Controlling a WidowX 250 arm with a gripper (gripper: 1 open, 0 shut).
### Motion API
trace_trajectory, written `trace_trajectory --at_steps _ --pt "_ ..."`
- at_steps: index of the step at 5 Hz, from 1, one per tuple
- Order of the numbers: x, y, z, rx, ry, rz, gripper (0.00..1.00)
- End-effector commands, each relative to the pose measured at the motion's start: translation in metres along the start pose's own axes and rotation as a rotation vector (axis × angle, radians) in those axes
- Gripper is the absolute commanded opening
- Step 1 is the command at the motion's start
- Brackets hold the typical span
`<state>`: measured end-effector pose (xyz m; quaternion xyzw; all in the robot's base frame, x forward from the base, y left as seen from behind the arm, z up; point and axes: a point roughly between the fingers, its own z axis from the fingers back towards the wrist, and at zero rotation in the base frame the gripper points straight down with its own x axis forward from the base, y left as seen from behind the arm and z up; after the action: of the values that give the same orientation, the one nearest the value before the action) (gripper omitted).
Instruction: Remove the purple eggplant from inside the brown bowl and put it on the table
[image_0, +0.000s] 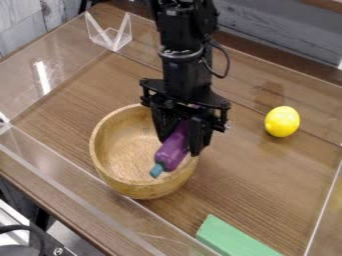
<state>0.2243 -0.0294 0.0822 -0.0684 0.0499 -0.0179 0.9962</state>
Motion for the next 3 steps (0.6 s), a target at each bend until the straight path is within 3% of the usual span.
trace_trajectory --at_steps 1,3 --pt "0.015 -0.010 0.010 -0.011 -0.060 0.005 0.00" --pt "0.030 -0.028 0.000 -0.026 -0.072 0.012 0.00"
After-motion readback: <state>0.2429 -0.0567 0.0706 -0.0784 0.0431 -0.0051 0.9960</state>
